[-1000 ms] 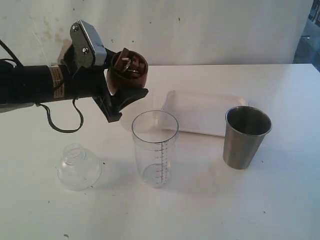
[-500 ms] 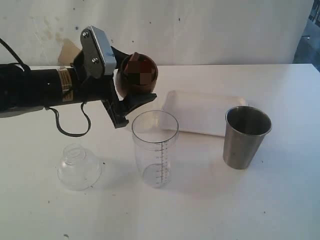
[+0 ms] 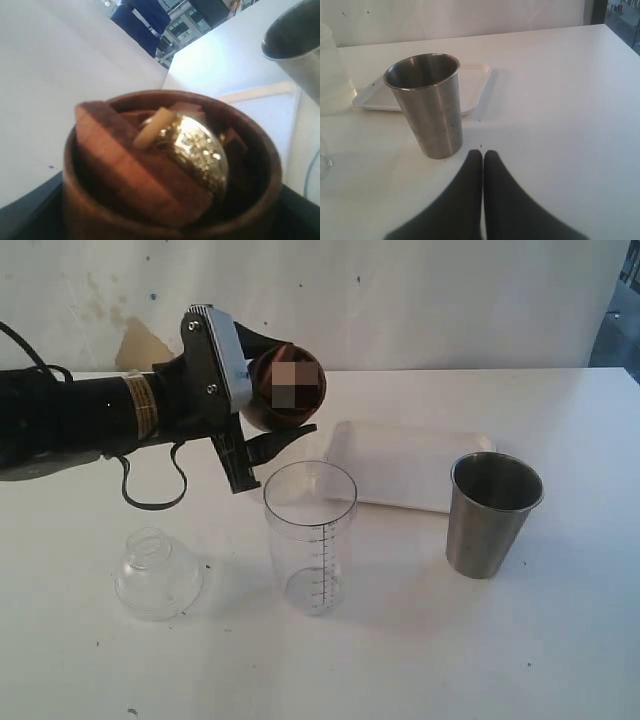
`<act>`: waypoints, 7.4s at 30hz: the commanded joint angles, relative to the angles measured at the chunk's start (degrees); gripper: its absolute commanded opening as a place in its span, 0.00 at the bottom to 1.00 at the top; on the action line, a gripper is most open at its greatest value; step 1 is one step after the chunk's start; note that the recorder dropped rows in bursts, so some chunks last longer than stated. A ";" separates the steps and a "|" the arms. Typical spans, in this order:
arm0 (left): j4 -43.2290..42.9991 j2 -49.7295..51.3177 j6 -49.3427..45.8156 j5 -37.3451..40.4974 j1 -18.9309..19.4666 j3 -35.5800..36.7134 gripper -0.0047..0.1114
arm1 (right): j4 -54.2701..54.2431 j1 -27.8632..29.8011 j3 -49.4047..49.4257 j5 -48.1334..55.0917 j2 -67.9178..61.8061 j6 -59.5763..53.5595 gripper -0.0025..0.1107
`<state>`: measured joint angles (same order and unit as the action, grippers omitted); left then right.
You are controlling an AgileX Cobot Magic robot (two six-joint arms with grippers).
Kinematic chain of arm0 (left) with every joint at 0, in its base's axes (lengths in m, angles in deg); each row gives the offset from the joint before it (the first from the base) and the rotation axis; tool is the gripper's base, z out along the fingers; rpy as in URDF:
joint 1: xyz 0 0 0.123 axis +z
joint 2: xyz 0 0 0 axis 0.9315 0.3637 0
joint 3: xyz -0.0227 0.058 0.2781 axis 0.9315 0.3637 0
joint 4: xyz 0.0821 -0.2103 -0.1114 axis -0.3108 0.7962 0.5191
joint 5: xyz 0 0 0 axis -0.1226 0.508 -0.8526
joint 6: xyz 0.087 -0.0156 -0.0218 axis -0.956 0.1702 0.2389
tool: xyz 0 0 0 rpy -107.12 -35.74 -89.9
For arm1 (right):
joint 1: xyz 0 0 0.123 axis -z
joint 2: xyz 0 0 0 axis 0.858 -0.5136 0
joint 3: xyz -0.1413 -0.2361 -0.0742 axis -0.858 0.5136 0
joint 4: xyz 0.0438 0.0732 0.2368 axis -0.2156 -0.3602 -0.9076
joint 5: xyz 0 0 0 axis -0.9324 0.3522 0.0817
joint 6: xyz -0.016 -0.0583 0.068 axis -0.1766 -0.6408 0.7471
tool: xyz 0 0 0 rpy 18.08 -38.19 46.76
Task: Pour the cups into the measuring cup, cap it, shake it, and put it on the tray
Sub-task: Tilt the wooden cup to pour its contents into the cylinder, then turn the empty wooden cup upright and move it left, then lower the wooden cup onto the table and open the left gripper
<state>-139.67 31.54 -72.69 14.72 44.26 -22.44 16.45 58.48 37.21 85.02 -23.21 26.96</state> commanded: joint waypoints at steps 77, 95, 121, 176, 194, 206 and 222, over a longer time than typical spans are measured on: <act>-3.66 -0.49 -49.56 -5.31 -0.18 -0.34 0.04 | 0.39 -0.03 0.10 0.05 0.34 -1.05 0.02; -7.27 -0.49 -58.21 -5.68 -0.23 -0.34 0.04 | 0.39 -0.03 0.10 0.05 0.34 -1.05 0.02; -7.27 -0.49 -69.68 -7.55 -0.23 -0.34 0.04 | 0.39 -0.03 0.10 0.05 0.34 -1.05 0.02; 9.91 -0.49 25.35 -14.21 -0.23 -0.34 0.04 | 0.39 -0.03 0.10 0.05 0.34 -0.30 0.02; 13.34 -7.87 39.14 9.21 13.52 2.53 0.04 | 0.39 -0.03 0.10 0.05 0.34 -0.30 0.02; 24.14 8.16 28.22 -7.40 20.89 9.18 0.04 | 0.39 -0.03 0.10 0.05 0.34 -0.30 0.02; 25.80 23.39 23.61 -11.64 20.89 2.43 0.22 | 0.39 -0.03 0.10 0.05 0.34 -0.30 0.02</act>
<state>-115.17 54.83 -48.64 4.51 65.09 -19.70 16.45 58.48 37.21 85.02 -23.21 26.74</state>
